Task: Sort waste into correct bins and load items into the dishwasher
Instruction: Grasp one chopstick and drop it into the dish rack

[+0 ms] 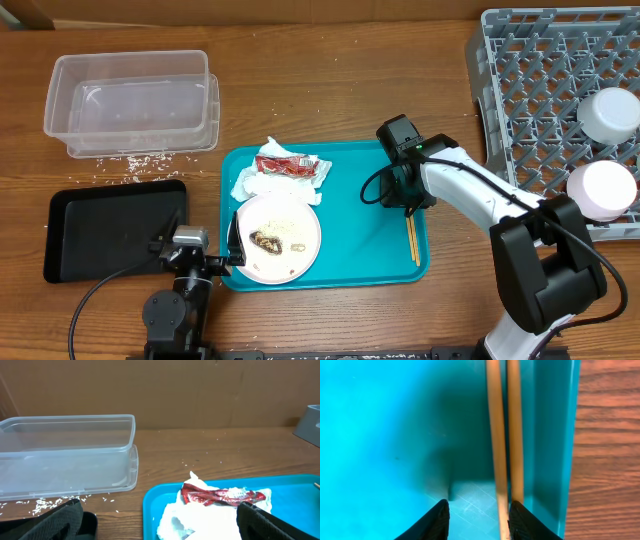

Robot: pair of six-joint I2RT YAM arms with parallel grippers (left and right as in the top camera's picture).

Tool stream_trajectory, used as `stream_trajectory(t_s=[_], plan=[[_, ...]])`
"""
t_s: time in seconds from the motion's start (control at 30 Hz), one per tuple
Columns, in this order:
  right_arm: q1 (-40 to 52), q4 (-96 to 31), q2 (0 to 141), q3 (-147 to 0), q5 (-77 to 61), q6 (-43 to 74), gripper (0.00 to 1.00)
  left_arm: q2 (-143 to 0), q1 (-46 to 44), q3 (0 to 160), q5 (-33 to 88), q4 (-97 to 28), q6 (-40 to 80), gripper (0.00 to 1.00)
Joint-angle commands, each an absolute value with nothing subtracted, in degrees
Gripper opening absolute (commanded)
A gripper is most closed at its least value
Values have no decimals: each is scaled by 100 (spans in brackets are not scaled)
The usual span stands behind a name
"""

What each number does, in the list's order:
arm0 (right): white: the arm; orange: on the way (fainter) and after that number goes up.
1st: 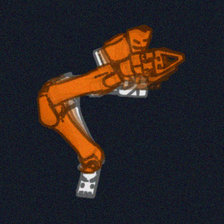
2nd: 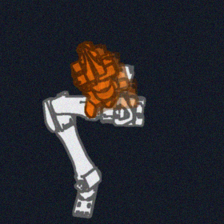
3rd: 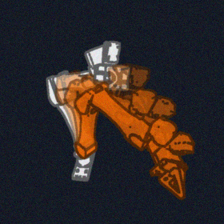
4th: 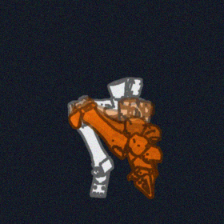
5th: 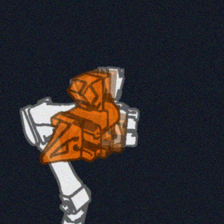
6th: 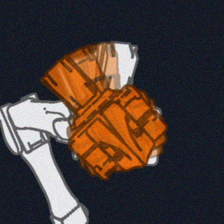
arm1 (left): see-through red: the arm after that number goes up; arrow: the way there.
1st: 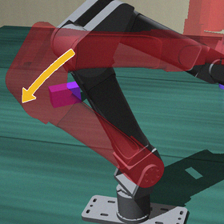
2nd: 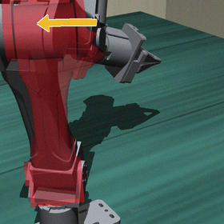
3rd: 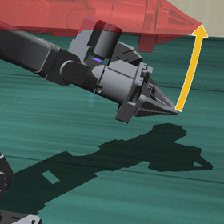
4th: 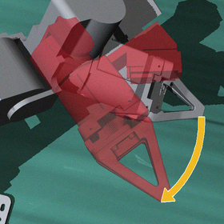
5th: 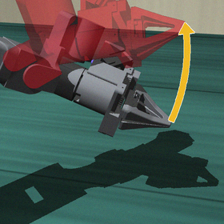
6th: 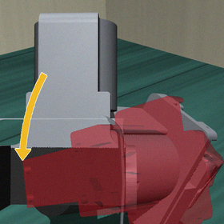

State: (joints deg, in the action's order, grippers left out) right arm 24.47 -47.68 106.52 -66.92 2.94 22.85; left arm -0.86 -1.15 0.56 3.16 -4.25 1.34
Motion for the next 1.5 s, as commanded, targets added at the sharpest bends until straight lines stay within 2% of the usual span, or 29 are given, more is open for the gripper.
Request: stream_trajectory(t_s=[0.0,0.27,0.4,0.47,0.73,0.97,1.23,1.47], plan=[[2453,-4674,10654,-6584,222,2272,41,-34,-132,27,255,-427,187,100],[2453,-4222,10654,-6042,248,2272,37,-34,-132,27,255,-427,187,100],[2453,-4445,10652,-6182,123,2274,11,-34,-132,27,255,-427,187,100],[2453,-4724,10652,-6418,93,2274,4,-34,-132,27,255,-429,187,100],[2163,-6549,10641,-8774,534,1743,4,-34,-132,27,255,-427,187,100],[1210,-7382,10641,-10838,1638,825,4,-34,-132,27,255,-427,187,100],[-244,-6375,10652,-11128,1503,-419,4,-34,-132,27,255,-427,187,100],[-1048,-5636,10654,-11124,-14,-950,10,-34,-132,27,255,-427,187,100]])
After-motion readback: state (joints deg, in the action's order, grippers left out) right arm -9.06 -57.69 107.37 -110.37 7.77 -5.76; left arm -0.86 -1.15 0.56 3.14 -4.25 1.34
